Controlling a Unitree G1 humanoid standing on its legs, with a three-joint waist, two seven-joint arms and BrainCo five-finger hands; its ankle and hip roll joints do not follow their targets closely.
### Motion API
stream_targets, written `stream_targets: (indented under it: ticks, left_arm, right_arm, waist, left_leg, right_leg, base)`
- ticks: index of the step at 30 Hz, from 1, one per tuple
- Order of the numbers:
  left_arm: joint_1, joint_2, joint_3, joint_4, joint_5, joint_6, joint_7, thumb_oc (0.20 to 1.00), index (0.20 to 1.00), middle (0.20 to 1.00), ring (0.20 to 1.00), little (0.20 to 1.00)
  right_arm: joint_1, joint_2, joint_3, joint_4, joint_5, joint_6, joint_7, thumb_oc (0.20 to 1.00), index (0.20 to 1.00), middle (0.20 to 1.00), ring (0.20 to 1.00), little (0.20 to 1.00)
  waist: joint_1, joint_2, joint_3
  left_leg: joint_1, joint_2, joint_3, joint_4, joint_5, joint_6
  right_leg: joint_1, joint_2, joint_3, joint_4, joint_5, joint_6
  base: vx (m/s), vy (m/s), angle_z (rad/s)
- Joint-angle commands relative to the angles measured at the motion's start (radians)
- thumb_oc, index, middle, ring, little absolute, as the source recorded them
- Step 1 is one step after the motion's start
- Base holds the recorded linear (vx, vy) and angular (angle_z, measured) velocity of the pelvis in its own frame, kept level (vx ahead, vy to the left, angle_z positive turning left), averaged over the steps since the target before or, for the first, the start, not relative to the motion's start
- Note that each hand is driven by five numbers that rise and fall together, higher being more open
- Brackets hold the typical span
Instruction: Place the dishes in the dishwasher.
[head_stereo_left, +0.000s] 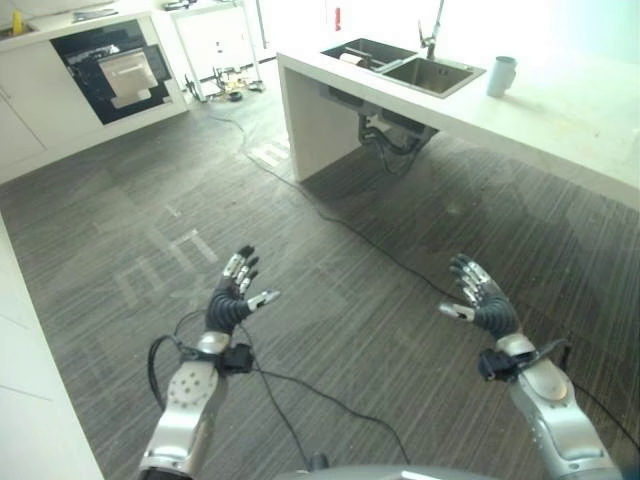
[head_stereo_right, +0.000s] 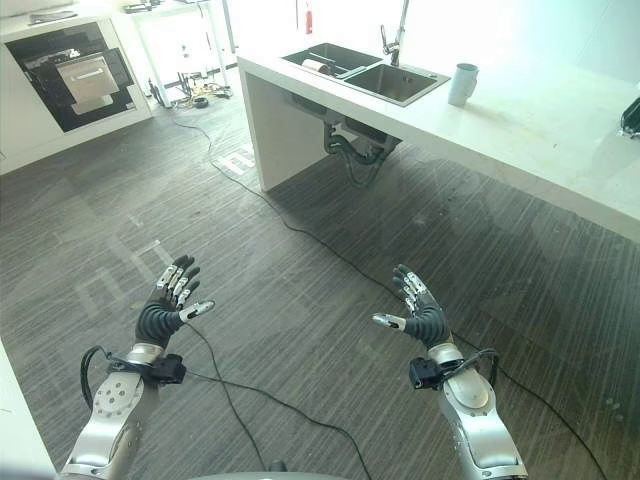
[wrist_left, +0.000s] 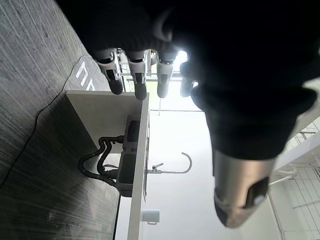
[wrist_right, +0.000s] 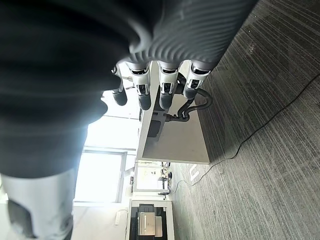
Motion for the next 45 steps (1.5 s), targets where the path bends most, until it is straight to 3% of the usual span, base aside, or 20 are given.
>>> stream_targets:
  ticks: [1,11,22,25,26,28,29,30,31,33,35,37,42,44,45]
  left_arm:
    - [-0.05,0.032,0.058,-0.013,-0.023,-0.055,-0.011,1.0,1.0,1.0,1.0,1.0]
    - [-0.053,0.032,0.071,-0.036,-0.067,-0.074,-0.027,1.0,1.0,1.0,1.0,1.0]
    - [-0.026,0.036,0.104,-0.087,-0.103,-0.084,-0.056,1.0,1.0,1.0,1.0,1.0]
    - [-0.009,0.034,0.109,-0.094,-0.111,-0.104,-0.055,1.0,1.0,1.0,1.0,1.0]
    - [-0.002,0.033,0.11,-0.097,-0.109,-0.115,-0.054,1.0,1.0,1.0,1.0,1.0]
    - [0.016,0.028,0.117,-0.101,-0.116,-0.129,-0.059,1.0,1.0,1.0,1.0,1.0]
    - [0.033,0.021,0.117,-0.097,-0.119,-0.136,-0.061,1.0,1.0,1.0,1.0,1.0]
    - [0.044,0.019,0.114,-0.097,-0.122,-0.133,-0.053,1.0,1.0,1.0,1.0,1.0]
    - [0.051,0.023,0.109,-0.1,-0.131,-0.136,-0.045,1.0,1.0,1.0,1.0,1.0]
    - [0.053,0.022,0.1,-0.093,-0.135,-0.152,-0.041,1.0,1.0,1.0,1.0,1.0]
    - [0.055,0.009,0.095,-0.079,-0.135,-0.177,-0.041,1.0,1.0,1.0,1.0,1.0]
    - [0.053,0.011,0.098,-0.071,-0.133,-0.179,-0.029,1.0,1.0,1.0,1.0,1.0]
    - [0.025,0.037,0.125,-0.092,-0.131,-0.154,-0.06,1.0,1.0,1.0,1.0,1.0]
    - [0.013,0.043,0.13,-0.099,-0.125,-0.145,-0.074,1.0,1.0,1.0,1.0,1.0]
    - [0.004,0.045,0.134,-0.101,-0.12,-0.134,-0.082,1.0,1.0,1.0,1.0,1.0]
  right_arm:
    - [-0.042,-0.013,-0.048,-0.078,0.014,-0.094,-0.007,1.0,1.0,1.0,1.0,1.0]
    - [-0.057,-0.011,-0.053,-0.149,0.052,-0.132,0.007,1.0,1.0,1.0,1.0,1.0]
    - [-0.038,-0.014,-0.06,-0.178,0.034,-0.118,-0.021,1.0,1.0,1.0,1.0,1.0]
    - [-0.031,-0.036,-0.07,-0.2,0.05,-0.128,-0.009,1.0,1.0,1.0,1.0,1.0]
    - [-0.028,-0.047,-0.075,-0.196,0.053,-0.142,0.001,1.0,1.0,1.0,1.0,1.0]
    - [-0.023,-0.057,-0.084,-0.192,0.061,-0.159,0.024,1.0,1.0,1.0,1.0,1.0]
    - [-0.022,-0.056,-0.087,-0.185,0.056,-0.162,0.035,1.0,1.0,1.0,1.0,1.0]
    - [-0.027,-0.059,-0.085,-0.182,0.057,-0.157,0.037,1.0,1.0,1.0,1.0,1.0]
    - [-0.023,-0.069,-0.09,-0.187,0.06,-0.155,0.048,1.0,1.0,1.0,1.0,1.0]
    - [-0.015,-0.076,-0.095,-0.187,0.058,-0.164,0.055,1.0,1.0,1.0,1.0,1.0]
    - [-0.012,-0.098,-0.1,-0.171,0.05,-0.194,0.055,1.0,1.0,1.0,1.0,1.0]
    - [-0.012,-0.104,-0.107,-0.176,0.074,-0.191,0.065,1.0,1.0,1.0,1.0,1.0]
    - [-0.001,-0.067,-0.102,-0.204,0.065,-0.174,0.037,1.0,1.0,1.0,1.0,1.0]
    - [-0.007,-0.044,-0.093,-0.208,0.04,-0.173,0.011,1.0,1.0,1.0,1.0,1.0]
    - [-0.014,-0.023,-0.089,-0.21,0.028,-0.173,-0.01,1.0,1.0,1.0,1.0,1.0]
  waist:
    - [0.005,0.004,-0.03]
    - [0.009,0.009,-0.028]
    - [0.015,0.015,0.0]
    - [0.017,-0.015,0.042]
    - [0.018,-0.027,0.064]
    - [0.024,-0.032,0.095]
    - [0.029,-0.025,0.108]
    - [0.031,-0.012,0.113]
    - [0.037,0.01,0.114]
    - [0.045,0.022,0.12]
    - [0.059,0.029,0.12]
    - [0.057,0.026,0.109]
    - [0.101,-0.01,0.06]
    - [0.113,-0.024,0.044]
    - [0.118,-0.035,0.029]
  left_leg:
    - [0.083,0.044,0.004,-0.001,-0.173,-0.032]
    - [0.084,0.049,0.01,-0.001,-0.173,-0.032]
    - [0.095,0.063,0.003,-0.001,-0.161,-0.044]
    - [0.005,0.051,0.037,0.218,-0.192,-0.053]
    - [-0.072,0.055,0.046,0.362,-0.179,-0.055]
    - [-0.181,0.061,0.039,0.531,-0.138,-0.061]
    - [-0.207,0.092,0.059,0.479,-0.096,-0.073]
    - [-0.188,0.125,0.085,0.333,-0.055,-0.088]
    - [-0.183,0.159,0.104,0.128,0.036,-0.113]
    - [-0.196,0.184,0.1,0.014,0.112,-0.132]
    - [-0.206,0.183,0.073,0.0,0.104,-0.138]
    - [-0.18,0.181,0.088,0.005,0.072,-0.128]
    - [-0.173,0.117,0.068,0.058,-0.006,-0.07]
    - [-0.166,0.091,0.066,0.064,-0.024,-0.04]
    - [-0.138,0.056,0.059,0.051,-0.042,-0.009]
  right_leg:
    - [-0.042,-0.001,-0.01,0.0,0.011,0.032]
    - [-0.04,0.001,-0.022,0.0,0.005,0.03]
    - [-0.037,0.023,-0.019,0.0,-0.005,0.007]
    - [-0.032,0.006,-0.022,0.002,0.009,-0.01]
    - [-0.034,0.0,-0.026,0.01,0.011,-0.022]
    - [-0.033,0.003,-0.015,0.022,0.009,-0.038]
    - [-0.017,0.017,-0.004,0.024,0.0,-0.036]
    - [0.003,0.024,-0.004,0.014,-0.014,-0.026]
    - [0.031,0.031,-0.006,0.0,-0.037,-0.019]
    - [0.064,0.035,-0.005,0.0,-0.057,-0.02]
    - [0.105,0.029,-0.008,0.008,-0.089,-0.024]
    - [0.111,0.009,-0.014,0.04,-0.108,-0.012]
    - [0.159,-0.066,-0.047,0.126,-0.153,0.047]
    - [0.141,-0.1,-0.064,0.21,-0.112,0.081]
    - [0.101,-0.138,-0.071,0.34,-0.025,0.098]
  base:
    - [0.0,0.0,0.0]
    - [0.01,-0.048,0.0]
    - [0.04,-0.135,0.02]
    - [0.01,-0.165,-0.02]
    - [-0.03,-0.141,0.08]
    - [0.07,-0.07,0.09]
    - [0.3,0.1,-0.02]
    - [0.48,0.26,-0.02]
    - [0.45,0.298,-0.1]
    - [0.43,0.319,-0.02]
    - [0.48,0.377,0.03]
    - [0.33,0.269,-0.32]
    - [0.34,0.27,-0.29]
    - [0.37,0.378,0.21]
    - [0.37,0.418,0.72]
